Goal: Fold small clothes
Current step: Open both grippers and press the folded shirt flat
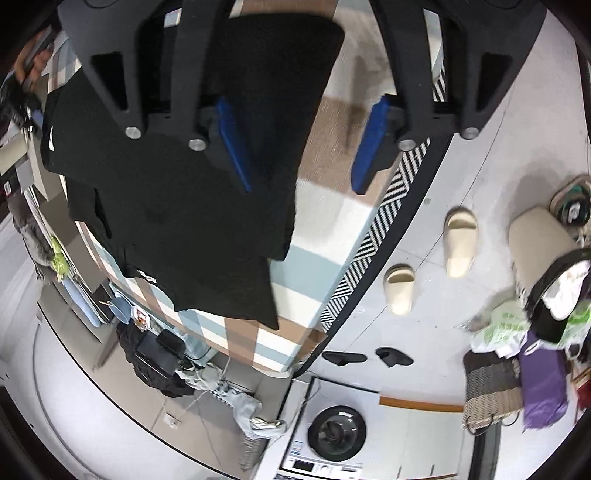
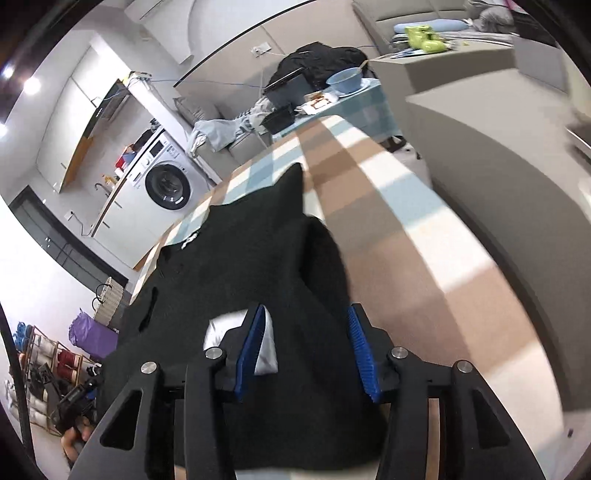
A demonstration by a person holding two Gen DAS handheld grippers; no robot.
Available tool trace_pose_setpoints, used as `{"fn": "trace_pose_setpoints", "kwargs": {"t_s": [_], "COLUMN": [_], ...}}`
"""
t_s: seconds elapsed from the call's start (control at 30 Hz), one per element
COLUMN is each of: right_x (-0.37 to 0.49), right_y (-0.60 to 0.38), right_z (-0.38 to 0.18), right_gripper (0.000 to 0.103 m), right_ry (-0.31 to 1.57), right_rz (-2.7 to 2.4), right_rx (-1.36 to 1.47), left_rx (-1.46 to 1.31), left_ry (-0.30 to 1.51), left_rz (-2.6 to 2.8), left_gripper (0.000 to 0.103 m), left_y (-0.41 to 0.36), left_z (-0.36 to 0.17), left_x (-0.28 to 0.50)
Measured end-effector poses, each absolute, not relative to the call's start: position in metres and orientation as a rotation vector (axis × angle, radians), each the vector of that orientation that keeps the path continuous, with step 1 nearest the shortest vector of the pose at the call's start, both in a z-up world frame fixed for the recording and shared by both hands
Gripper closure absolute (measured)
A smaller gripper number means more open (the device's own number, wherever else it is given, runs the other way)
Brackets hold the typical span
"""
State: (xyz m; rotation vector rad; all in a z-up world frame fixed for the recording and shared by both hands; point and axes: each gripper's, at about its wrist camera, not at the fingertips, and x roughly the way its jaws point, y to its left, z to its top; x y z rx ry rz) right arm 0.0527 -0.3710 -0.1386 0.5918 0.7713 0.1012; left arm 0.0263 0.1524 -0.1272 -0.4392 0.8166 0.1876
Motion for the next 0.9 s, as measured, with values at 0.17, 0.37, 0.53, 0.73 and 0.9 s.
{"fn": "trace_pose_setpoints", "kwargs": {"t_s": [0.17,0.37,0.53,0.73,0.9], "right_x": [0.007,0.000,-0.003,-0.010,0.003], "right_y": [-0.382,-0.380,-0.366,-0.350,-0.352], "right_z": [-0.147,-0.157,-0.146,-0.133,-0.147], "right_gripper": [0.051,0.048,0.048,0.048,0.048], "right_ry": [0.759,0.772,0.765,0.719,0.752], "right_rz": [0.078,0.141,0.169,0.304,0.275], "right_rx": [0.640,0.642,0.598,0.567,0.600], "left_rx": [-0.434,-0.411,-0.417,-0.453,-0.457], "left_ry": [0.827,0.835,0.844,0.871,0.881], "left_rz": [0.176,0.139,0.136,0.101,0.074], "left_gripper": [0.044,0.044,0.044,0.044,0.044], "left_y": [0.147,0.136,0.133,0.132,0.128], "left_z": [-0.125,-0.123,-0.125,-0.132,-0.133], "left_x": [0.003,-0.010,-0.024,-0.032,-0.038]}}
